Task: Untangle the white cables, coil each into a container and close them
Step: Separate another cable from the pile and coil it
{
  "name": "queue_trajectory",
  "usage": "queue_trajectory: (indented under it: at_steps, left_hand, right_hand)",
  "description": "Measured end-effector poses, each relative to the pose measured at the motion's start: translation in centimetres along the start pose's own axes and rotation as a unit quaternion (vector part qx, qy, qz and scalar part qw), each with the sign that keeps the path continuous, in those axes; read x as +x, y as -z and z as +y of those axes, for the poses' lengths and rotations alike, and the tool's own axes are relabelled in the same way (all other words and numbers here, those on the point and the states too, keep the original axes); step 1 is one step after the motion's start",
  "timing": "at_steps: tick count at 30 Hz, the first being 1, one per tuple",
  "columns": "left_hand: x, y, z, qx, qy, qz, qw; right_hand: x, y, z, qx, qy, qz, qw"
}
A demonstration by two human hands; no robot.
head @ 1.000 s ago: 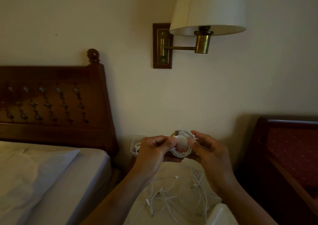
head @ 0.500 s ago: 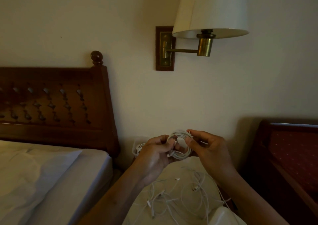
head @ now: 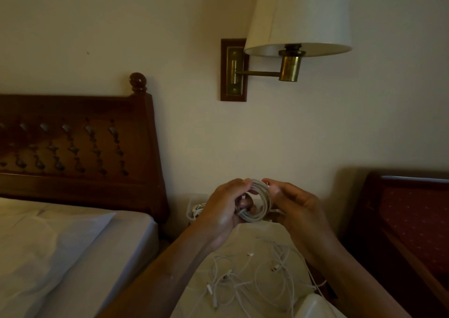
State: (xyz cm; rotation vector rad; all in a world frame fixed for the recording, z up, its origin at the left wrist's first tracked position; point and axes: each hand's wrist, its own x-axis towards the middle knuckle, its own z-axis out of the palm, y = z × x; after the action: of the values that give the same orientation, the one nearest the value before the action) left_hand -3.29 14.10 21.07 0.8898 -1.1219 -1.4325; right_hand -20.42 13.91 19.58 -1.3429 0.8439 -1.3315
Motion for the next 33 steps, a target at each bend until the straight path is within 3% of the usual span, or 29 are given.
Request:
queue_trajectory:
  at_steps: [3,6,9,12,15,20,30,33]
  left_hand:
    - [0.1,-0.6,0.3,-0.018,-0.023,0.029,0.999]
    - [0.1,-0.6,0.5,-0.069,-0.034,0.021,0.997]
    - [0.2,-0.3,0.4,-0.088,-0.025,0.034,0.995]
    - [0.5,-0.7,0.1,-0.094,0.002,0.076,0.993]
    - [0.9,-1.1,0.0,-0.098,0.017,0.114,0.989]
    - [0.6,-1.4,-0.2,-0.017,-0.018,0.14,0.99]
    - [0.1,-1.2,-0.8,0.093,-0.097,0.095,0.986]
    - [0.1,-1.1,-0.8,0.115,-0.124,0.077,0.983]
  right_hand:
    - [0.4,0.3,-0.2,0.116,-0.063,-0.003,0.991]
    - [0.6,0.4,-0.1,0.137,-0.083,0.039,0.986]
    - [0.2,0.1,0.2,0.134,-0.046,0.11,0.984]
    - [-0.4,-0.5,0.4,0.045,0.082,0.159,0.983]
    - [-1.1,-1.2,0.6,-0.081,0.218,0.174,0.957]
    - [-0.9,-0.9,-0.1,-0.292,0.341,0.079,0.89]
    - [0.2,-0.3,-2.0,-0.312,0.152,0.005,0.938]
    - [0.4,-0.4,-1.5,-0.318,0.121,0.048,0.939]
